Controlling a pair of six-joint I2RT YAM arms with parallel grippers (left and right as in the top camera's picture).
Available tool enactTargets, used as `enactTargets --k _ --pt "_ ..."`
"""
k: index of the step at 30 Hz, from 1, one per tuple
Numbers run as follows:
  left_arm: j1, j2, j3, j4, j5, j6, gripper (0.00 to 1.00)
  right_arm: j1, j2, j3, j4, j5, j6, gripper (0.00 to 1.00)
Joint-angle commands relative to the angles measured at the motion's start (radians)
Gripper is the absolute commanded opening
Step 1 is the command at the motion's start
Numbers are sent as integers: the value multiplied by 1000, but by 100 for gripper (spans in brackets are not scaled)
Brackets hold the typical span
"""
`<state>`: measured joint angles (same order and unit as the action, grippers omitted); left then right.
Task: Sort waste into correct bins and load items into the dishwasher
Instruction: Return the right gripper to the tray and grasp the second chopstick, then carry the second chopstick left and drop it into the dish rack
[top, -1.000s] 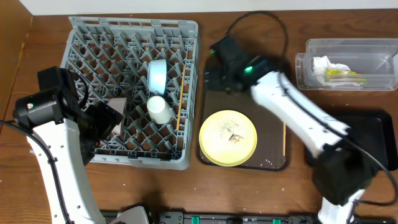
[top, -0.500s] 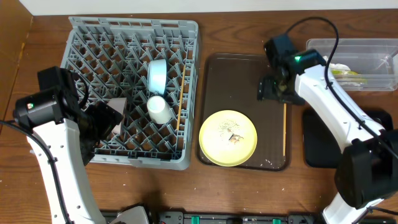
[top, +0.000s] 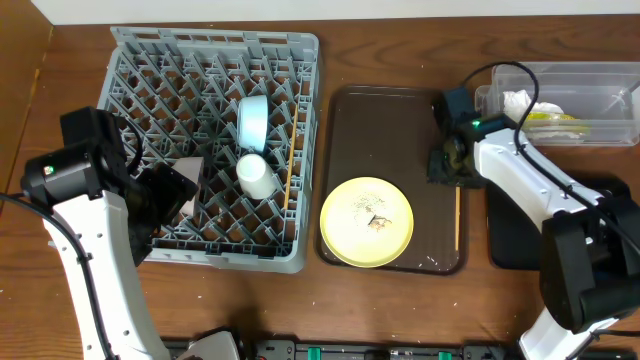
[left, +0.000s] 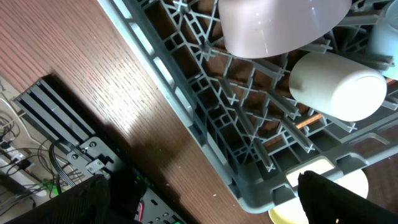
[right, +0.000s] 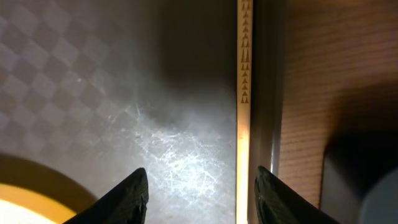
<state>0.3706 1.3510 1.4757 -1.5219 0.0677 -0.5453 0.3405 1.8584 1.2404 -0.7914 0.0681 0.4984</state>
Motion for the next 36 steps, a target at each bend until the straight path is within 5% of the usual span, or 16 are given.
enactTargets --k 1,25,28,30,36 --pt "4 -2 1 -6 -16 10 98 -8 6 -36 26 15 -7 54" --pt "4 -2 1 -6 -16 10 98 -8 134 -76 92 -3 -6 48" --pt "4 -2 1 -6 -16 10 98 -7 134 -75 97 -30 -7 30" --pt "4 -2 1 -6 -16 10 98 -7 134 -73 101 -67 -7 1" --pt "4 -2 1 -6 -16 10 98 -7 129 8 102 -187 -7 1"
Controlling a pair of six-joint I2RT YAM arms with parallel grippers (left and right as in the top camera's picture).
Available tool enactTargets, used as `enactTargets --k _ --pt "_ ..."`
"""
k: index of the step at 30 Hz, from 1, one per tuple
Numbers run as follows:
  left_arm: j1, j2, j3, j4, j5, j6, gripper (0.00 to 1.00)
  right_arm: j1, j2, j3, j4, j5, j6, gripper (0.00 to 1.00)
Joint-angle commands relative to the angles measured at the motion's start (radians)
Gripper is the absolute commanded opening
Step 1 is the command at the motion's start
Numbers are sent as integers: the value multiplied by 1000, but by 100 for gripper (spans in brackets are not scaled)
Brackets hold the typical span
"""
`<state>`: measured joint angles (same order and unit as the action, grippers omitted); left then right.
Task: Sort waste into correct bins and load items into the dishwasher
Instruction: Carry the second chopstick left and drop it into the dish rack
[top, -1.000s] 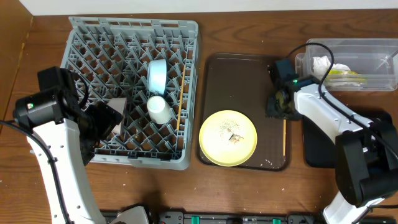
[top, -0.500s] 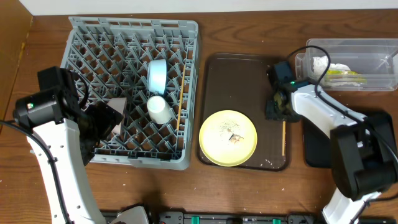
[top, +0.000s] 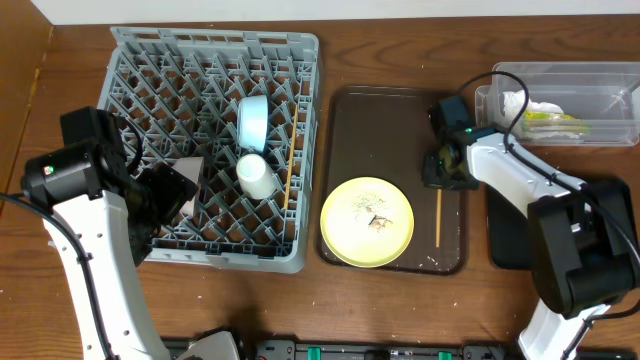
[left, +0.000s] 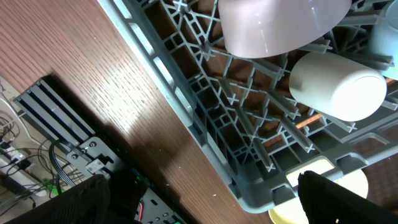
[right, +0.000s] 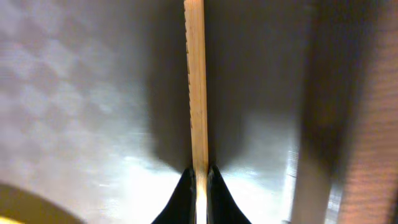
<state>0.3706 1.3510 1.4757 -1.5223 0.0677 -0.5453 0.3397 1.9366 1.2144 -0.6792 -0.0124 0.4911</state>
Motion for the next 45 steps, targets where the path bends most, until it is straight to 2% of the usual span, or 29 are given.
enactTargets --k 1,5,9,12,17,22,27,32,34,35,37,45 --pt "4 -2 1 -6 -16 10 98 -6 49 69 -24 -128 0 1" --pt "4 -2 1 -6 -16 10 98 -1 37 247 -75 -261 1 1" --pt "4 -2 1 -5 -16 10 98 34 36 420 -40 -434 44 1" --pt "4 -2 1 -6 -16 10 98 73 36 494 15 -433 117 1" --pt "4 -2 1 -5 -16 10 98 179 49 499 195 -417 274 1" --pt "4 -2 1 -5 -16 10 98 309 100 499 301 -341 334 1" --pt "4 -2 1 -6 -16 10 98 386 135 499 335 -248 397 2" --pt "4 -2 1 -5 -16 10 98 400 136 499 338 -227 398 24" --pt "4 -2 1 -5 -16 10 98 394 136 499 340 -228 385 43" --pt "4 -2 1 -6 -16 10 98 390 136 499 340 -232 361 48" --pt "4 -2 1 -6 -16 10 98 380 135 500 338 -232 308 52" --pt "4 -2 1 -6 -16 10 98 335 68 507 237 -230 238 52"
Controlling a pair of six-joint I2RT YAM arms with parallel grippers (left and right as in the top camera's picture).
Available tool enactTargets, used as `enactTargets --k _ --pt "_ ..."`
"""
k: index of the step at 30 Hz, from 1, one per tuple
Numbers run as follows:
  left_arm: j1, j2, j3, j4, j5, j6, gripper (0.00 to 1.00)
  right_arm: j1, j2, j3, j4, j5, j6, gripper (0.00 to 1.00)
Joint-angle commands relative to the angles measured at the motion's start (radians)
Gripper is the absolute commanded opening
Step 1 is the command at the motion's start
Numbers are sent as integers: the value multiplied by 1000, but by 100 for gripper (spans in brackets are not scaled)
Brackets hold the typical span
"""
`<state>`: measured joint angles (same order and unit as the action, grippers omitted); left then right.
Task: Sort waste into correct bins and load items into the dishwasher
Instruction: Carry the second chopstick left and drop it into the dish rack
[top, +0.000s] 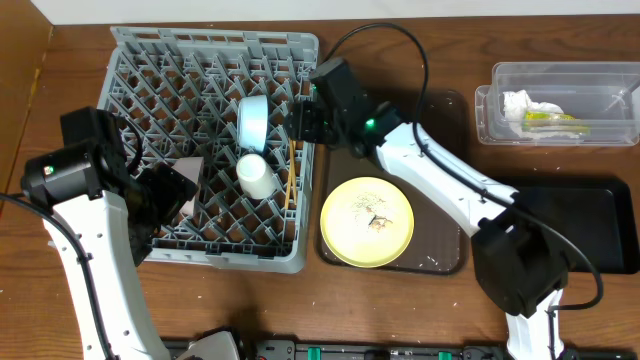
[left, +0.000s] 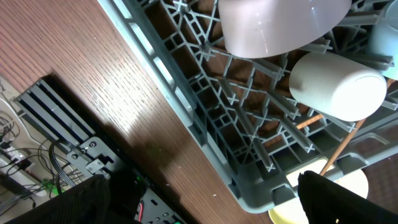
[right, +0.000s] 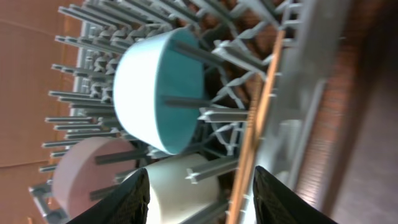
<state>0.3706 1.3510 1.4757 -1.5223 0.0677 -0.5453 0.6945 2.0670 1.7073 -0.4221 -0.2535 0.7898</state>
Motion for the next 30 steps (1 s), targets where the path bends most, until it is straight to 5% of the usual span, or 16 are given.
enactTargets --k 1,7,15,18,28,30 --pt "4 -2 1 -6 -16 10 98 -23 -78 14 -37 11 -75 52" --pt "4 -2 1 -6 -16 10 98 -33 -172 14 -150 17 -133 50" --pt "4 -2 1 -6 -16 10 98 45 -151 11 -203 43 -134 10" --pt "4 -2 1 -6 -16 10 98 83 -132 11 -242 168 -133 8" --pt "4 -2 1 -6 -16 10 98 82 -137 11 -500 309 -155 33" --pt "4 -2 1 -6 -16 10 98 69 -137 11 -600 309 -192 46"
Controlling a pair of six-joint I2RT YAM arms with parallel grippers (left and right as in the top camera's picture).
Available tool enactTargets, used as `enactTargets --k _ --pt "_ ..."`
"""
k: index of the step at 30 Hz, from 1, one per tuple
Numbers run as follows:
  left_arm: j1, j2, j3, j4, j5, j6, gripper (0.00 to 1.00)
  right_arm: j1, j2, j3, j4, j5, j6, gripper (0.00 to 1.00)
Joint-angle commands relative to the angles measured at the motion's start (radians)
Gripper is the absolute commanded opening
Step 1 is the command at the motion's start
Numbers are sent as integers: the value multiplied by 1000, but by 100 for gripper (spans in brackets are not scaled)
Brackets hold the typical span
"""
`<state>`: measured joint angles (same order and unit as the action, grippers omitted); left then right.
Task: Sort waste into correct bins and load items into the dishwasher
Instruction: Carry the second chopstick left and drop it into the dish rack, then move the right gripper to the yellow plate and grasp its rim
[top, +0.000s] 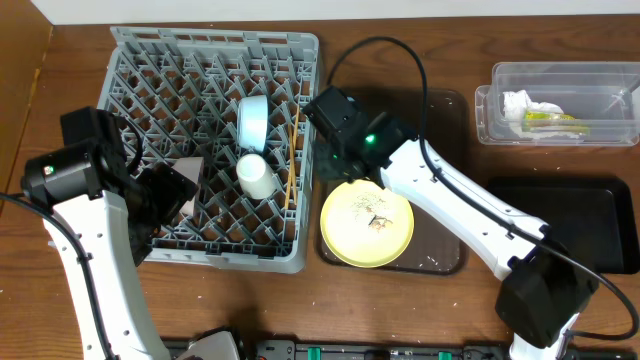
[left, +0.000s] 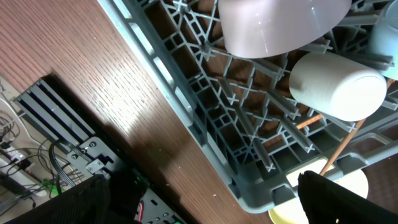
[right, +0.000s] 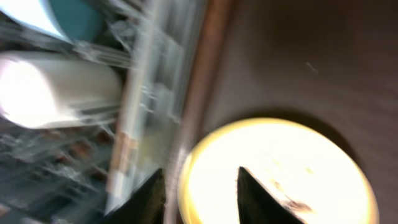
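Observation:
The grey dish rack (top: 200, 60) holds a blue bowl (top: 252, 120), a white cup (top: 257, 175) and wooden chopsticks (top: 292, 150) along its right side. A yellow plate (top: 367, 222) with crumbs lies on the brown tray (top: 440, 120). My right gripper (right: 202, 199) hovers open and empty over the tray's left edge, with the plate (right: 280, 168) just below and the cup (right: 56, 81) to its left. My left gripper (left: 199, 205) is open and empty at the rack's front left, looking at the cup (left: 339, 87) and a pink bowl (left: 280, 25).
A clear plastic bin (top: 560, 105) holding scraps of waste stands at the back right. A black tray (top: 570, 225) lies at the right, in front of it. The rack's front rim (left: 205, 124) runs close past my left gripper.
My right gripper has moved from over the rack's right side, beside the blue bowl, to the tray's left edge above the yellow plate. It stays open. The left arm has not moved.
My right gripper stood open over a chopstick at the tray's right edge, then was shut on it. Later it was open over the rack, with the chopstick lying in the rack's right side. Now it is over the plate, empty.

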<state>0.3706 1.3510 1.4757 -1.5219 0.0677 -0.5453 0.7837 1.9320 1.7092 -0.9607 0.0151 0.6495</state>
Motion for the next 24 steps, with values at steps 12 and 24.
enactTargets --k 12,24 --pt "4 -2 1 -6 -16 10 98 -81 1 -81 -219 119 -151 22" --pt "4 -2 1 -6 -16 10 98 -236 1 -308 16 -110 -157 1"
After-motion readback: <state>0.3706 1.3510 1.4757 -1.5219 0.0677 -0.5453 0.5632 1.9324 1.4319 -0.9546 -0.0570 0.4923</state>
